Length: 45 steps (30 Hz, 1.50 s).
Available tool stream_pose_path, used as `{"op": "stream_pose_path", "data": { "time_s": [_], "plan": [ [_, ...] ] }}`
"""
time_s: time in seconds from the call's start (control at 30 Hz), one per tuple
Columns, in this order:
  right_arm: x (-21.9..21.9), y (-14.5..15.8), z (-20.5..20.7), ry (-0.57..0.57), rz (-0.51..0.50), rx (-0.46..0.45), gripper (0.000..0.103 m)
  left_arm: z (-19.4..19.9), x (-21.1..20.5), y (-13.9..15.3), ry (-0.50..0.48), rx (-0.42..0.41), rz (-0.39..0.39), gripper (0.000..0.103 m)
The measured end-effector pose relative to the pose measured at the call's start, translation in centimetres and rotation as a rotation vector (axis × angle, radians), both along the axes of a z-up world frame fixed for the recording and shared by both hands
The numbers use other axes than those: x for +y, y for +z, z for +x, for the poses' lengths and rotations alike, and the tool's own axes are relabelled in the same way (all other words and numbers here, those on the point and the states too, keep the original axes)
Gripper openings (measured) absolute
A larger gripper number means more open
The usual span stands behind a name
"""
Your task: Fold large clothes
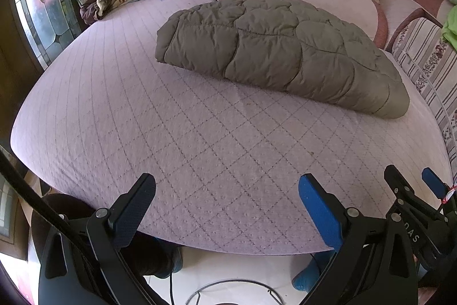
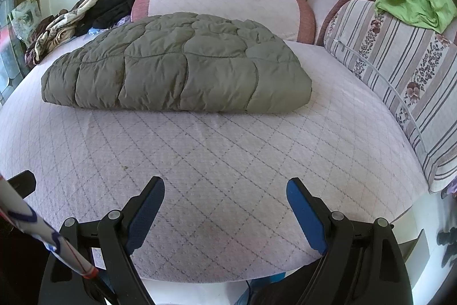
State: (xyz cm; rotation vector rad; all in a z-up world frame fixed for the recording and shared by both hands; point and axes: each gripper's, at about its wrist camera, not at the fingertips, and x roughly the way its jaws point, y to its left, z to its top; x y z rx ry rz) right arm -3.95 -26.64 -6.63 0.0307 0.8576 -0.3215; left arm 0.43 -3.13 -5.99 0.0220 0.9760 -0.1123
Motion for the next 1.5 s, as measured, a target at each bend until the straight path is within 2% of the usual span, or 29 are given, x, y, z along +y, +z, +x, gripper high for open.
{"op": "stream_pose_path", "data": {
  "time_s": [0.77,1.1,1.5],
  "plan": [
    [-0.2,-0.2,0.1,-0.001,-0.005,-0.008,0.090,0.1,-0.1,-0.2,0.001,-0.012,0.009,0.100],
    [-0.4,0.1,0.0,-0.013,0.000,-0.024,0.090,-1.1,-0.7,1.0,-0.028,-0.101,0.019,0.100],
    [-0.1,0.2,0.0,0.011,-0.005,-0.031,0.090,-1.2,-0.6,1.0,-0.031,-0.085,0.003,0.100]
  ]
}}
